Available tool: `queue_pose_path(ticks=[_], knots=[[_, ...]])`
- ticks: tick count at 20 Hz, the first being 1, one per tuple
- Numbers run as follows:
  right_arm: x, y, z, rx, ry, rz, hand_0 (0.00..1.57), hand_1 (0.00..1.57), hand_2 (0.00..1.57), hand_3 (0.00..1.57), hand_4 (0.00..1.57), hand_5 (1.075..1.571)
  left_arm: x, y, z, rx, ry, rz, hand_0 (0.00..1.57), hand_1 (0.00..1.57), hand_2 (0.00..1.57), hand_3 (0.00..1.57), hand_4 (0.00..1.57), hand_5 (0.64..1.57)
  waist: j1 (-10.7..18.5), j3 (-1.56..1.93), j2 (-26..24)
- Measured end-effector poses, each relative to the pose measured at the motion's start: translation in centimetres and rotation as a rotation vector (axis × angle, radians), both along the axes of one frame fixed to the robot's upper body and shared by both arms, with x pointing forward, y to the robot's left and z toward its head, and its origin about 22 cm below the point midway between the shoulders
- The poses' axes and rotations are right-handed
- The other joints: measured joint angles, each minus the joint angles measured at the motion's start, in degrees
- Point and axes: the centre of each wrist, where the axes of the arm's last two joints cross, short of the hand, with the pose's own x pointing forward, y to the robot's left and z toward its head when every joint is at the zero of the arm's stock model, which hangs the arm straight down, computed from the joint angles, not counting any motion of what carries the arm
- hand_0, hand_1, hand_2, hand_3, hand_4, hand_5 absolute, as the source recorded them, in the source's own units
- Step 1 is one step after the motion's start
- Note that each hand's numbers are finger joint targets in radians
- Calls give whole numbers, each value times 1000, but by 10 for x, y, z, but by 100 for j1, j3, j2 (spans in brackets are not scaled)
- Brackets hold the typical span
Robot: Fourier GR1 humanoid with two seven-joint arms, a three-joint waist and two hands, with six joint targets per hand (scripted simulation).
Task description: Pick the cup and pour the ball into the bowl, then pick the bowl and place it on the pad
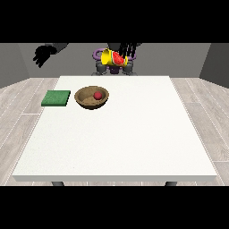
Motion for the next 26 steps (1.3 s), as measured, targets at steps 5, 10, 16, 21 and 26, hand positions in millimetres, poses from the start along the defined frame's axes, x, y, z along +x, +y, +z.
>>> queue_pose_path(ticks=[5,10,16,21,26], knots=[[2,2,0,-1,-7,-44,0,0,0,0,783,1555,11,32,47,-528,28,-15,0,0,0,0,1092,1571,426,-33,189],[-3,10,-17,28,12,-100,0,0,0,0,719,1565,17,81,82,-919,95,-120,0,0,0,0,1053,1567,845,-14,389],[-4,26,-39,74,-14,-162,0,0,0,0,735,1566,21,159,118,-1128,142,-271,0,0,0,0,1050,1559,1210,20,842],[1,37,-58,111,-37,-168,0,0,0,0,694,1566,14,209,134,-1175,131,-326,0,0,0,0,993,1561,1286,32,1219],[16,54,-67,121,-38,-132,0,0,0,0,574,1559,3,244,140,-1186,116,-321,0,0,0,0,1008,1536,1128,37,1344]])
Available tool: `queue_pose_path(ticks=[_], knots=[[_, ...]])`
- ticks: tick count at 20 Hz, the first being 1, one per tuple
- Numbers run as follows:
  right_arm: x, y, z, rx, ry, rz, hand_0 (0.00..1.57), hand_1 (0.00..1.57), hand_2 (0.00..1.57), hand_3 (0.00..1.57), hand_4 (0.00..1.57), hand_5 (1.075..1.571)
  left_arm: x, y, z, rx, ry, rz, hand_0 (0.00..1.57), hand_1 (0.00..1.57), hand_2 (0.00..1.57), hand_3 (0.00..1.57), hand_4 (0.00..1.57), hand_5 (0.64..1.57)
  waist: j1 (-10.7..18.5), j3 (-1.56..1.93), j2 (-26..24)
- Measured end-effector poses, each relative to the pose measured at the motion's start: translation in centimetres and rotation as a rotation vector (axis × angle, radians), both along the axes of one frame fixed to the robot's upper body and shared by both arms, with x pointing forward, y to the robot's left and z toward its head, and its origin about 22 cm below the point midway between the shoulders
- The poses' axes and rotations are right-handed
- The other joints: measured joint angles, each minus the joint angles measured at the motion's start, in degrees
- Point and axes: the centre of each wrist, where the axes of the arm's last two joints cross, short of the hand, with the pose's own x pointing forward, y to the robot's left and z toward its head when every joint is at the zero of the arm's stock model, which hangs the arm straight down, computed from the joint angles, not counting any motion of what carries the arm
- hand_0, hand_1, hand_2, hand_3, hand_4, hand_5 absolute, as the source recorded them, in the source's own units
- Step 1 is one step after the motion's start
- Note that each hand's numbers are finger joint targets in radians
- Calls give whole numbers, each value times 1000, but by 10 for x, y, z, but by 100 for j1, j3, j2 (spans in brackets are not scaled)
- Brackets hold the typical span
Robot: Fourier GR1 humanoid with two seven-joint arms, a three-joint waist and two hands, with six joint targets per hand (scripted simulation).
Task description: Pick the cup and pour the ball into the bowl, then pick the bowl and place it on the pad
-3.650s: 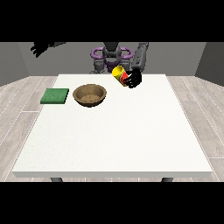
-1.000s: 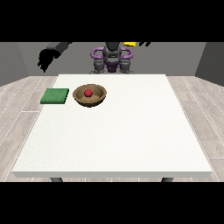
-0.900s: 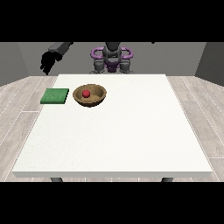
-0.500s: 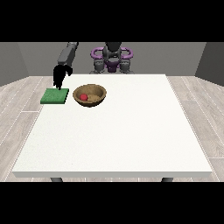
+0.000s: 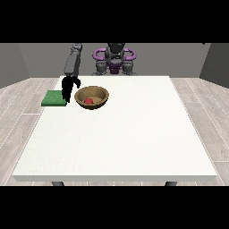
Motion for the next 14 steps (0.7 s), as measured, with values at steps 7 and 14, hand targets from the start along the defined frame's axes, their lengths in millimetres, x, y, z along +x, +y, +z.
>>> queue_pose_path(ticks=[7,14], knots=[[9,10,-15,-1,-20,17,0,0,0,0,509,1552,-18,33,14,-7,-41,19,0,0,0,0,1019,1533,-107,2,272],[22,16,-13,-16,-76,21,0,0,0,0,452,1547,-34,50,27,-3,-77,33,0,0,0,0,1019,1536,-165,-53,446]])
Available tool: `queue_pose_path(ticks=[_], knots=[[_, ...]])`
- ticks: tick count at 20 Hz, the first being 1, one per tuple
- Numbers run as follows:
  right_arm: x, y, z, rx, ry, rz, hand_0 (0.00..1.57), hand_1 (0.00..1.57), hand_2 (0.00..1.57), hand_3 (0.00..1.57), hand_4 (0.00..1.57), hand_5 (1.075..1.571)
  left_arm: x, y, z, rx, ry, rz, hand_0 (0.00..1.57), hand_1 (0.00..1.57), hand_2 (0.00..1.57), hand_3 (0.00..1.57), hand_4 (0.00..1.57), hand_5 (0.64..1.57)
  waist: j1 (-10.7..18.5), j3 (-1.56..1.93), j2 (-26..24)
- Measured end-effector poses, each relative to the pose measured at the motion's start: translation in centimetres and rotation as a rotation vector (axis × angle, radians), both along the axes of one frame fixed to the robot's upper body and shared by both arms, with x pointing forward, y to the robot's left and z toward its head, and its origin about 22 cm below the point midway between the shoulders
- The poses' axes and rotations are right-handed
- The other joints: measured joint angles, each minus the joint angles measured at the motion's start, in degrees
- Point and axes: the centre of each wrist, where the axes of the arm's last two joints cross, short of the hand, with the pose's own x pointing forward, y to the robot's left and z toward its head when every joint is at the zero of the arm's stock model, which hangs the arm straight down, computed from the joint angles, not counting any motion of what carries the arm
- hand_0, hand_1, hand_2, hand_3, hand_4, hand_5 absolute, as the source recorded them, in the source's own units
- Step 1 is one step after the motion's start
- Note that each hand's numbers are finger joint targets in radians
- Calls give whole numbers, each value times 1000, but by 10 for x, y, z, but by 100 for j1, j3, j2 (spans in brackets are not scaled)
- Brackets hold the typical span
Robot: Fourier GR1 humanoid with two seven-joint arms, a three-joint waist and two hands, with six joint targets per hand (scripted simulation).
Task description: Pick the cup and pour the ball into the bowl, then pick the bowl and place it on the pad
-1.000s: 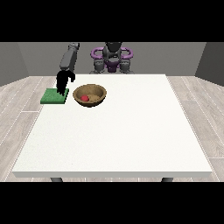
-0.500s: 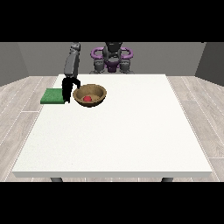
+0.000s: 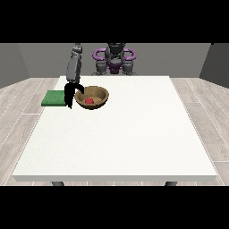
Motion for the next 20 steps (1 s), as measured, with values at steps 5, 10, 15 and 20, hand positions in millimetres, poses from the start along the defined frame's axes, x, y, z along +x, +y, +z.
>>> queue_pose_path(ticks=[5,10,15,20], knots=[[10,6,4,-1,-15,-7,0,0,0,0,463,1550,-7,4,10,-5,-10,-8,0,0,0,0,1022,1537,18,-11,59],[19,24,4,-7,-10,-6,0,0,0,0,615,1568,-13,17,8,-12,-6,9,0,0,0,0,1023,1540,-43,-11,8],[5,5,-2,-83,37,-106,1571,1571,1571,1571,944,1471,-20,26,20,-13,-51,-2,0,0,0,0,1028,1529,73,-150,123],[-2,1,-4,-154,27,-162,1571,1571,1571,1424,948,1530,-23,29,28,-27,-68,-13,0,0,0,0,1129,1517,215,-165,200]])
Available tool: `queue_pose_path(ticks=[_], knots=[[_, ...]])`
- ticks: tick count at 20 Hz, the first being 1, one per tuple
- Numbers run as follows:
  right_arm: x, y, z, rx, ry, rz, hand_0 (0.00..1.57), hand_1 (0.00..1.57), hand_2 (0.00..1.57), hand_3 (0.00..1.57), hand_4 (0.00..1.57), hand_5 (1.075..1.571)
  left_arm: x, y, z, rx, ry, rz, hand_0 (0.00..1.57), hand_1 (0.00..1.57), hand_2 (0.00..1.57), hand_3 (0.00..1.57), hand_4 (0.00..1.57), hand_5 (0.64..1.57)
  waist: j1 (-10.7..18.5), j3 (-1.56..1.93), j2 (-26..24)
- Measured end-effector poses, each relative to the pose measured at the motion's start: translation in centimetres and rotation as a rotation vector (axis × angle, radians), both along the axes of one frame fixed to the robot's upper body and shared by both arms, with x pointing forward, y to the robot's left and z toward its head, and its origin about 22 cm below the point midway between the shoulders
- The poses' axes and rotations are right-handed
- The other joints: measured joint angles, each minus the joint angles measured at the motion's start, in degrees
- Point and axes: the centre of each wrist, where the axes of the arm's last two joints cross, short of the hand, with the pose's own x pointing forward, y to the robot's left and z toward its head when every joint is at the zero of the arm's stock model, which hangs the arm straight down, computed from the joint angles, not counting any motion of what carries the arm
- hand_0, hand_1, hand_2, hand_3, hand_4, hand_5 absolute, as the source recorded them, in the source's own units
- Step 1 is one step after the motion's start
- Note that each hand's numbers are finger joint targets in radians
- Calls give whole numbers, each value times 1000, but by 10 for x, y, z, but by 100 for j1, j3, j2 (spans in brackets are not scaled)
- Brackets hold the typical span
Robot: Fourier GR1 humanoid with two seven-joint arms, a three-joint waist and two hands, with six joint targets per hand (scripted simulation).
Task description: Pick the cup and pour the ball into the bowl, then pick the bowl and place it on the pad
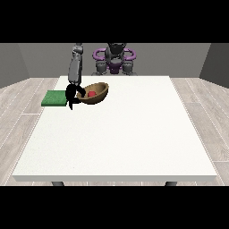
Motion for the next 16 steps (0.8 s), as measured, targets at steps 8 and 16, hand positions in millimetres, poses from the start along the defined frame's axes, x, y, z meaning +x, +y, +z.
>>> queue_pose_path(ticks=[8,16], knots=[[5,-14,17,-81,187,-23,1571,1571,1571,1068,1024,1554,4,13,-19,-16,60,15,0,0,0,0,1194,1528,-43,140,-291],[18,-87,94,-231,398,-64,1571,1571,1571,712,1056,1566,-4,54,-52,-39,123,106,0,0,0,0,1201,1544,-615,195,-519]])
